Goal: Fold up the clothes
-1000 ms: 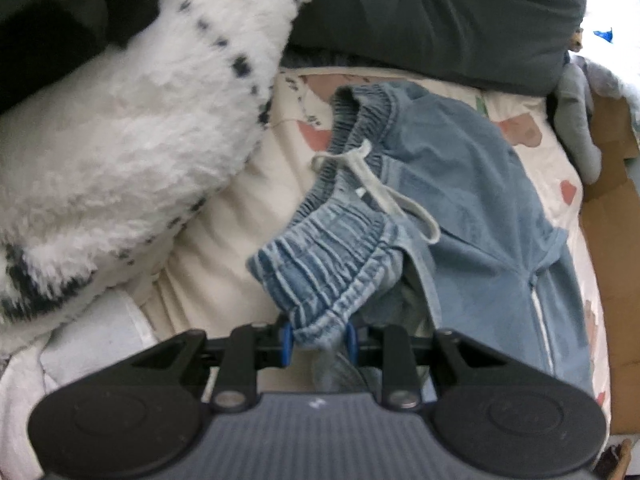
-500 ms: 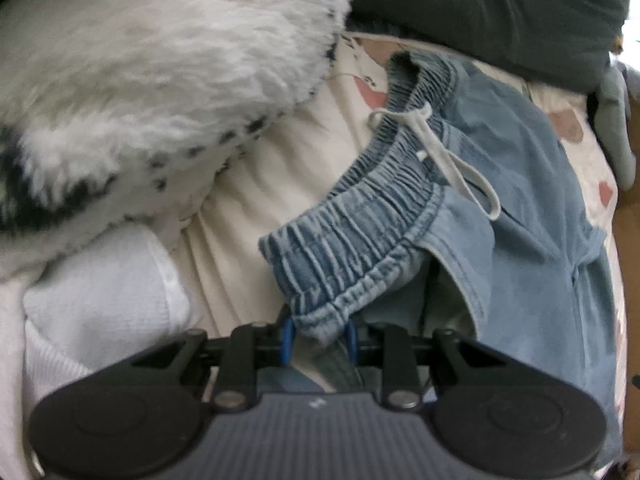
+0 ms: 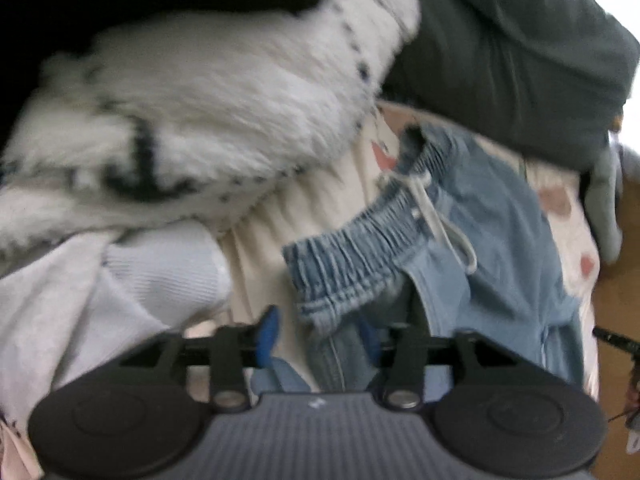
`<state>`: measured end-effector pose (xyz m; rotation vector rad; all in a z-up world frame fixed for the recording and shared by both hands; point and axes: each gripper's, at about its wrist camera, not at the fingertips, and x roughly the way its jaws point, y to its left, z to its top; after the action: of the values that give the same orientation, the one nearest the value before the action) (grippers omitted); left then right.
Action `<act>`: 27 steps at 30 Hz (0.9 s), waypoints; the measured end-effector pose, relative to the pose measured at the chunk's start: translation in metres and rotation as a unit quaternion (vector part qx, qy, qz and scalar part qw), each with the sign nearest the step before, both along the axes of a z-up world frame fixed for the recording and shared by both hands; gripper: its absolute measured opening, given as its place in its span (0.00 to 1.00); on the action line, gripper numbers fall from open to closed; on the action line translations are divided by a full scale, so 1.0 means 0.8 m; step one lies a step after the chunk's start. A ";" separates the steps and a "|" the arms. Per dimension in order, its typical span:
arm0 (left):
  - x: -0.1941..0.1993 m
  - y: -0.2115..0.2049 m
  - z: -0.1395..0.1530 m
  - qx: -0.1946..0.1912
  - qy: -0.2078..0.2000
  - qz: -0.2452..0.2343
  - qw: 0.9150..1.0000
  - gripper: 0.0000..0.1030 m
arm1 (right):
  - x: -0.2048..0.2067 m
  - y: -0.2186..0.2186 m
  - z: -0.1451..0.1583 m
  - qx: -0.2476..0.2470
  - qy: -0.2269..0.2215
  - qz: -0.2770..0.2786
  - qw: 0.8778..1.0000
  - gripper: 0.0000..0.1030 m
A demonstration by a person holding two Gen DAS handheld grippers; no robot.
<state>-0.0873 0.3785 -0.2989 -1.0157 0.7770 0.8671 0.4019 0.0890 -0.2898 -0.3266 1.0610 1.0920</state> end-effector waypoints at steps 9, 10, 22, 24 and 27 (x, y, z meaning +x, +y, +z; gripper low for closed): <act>-0.010 0.018 -0.042 -0.029 -0.080 0.084 0.993 0.61 | 0.004 0.137 0.016 0.032 -0.019 0.078 0.996 0.40; -0.009 0.020 -0.047 -0.032 -0.088 0.086 0.992 0.61 | 0.004 0.153 0.018 0.035 -0.020 0.084 0.996 0.40; -0.001 0.015 -0.078 -0.051 -0.095 0.084 0.991 0.53 | -0.018 0.338 0.001 0.054 -0.041 0.156 0.985 0.41; 0.000 0.015 -0.078 -0.051 -0.092 0.078 0.991 0.53 | -0.019 0.362 -0.006 0.050 -0.050 0.163 0.984 0.46; 0.000 0.015 -0.078 -0.051 -0.088 0.067 0.993 0.53 | -0.017 0.392 -0.017 0.045 -0.065 0.171 0.982 0.48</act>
<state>-0.0872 0.3903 -0.3614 -1.2282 0.6135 0.8452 0.3882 0.4023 -0.3034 -0.5146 0.8550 1.4018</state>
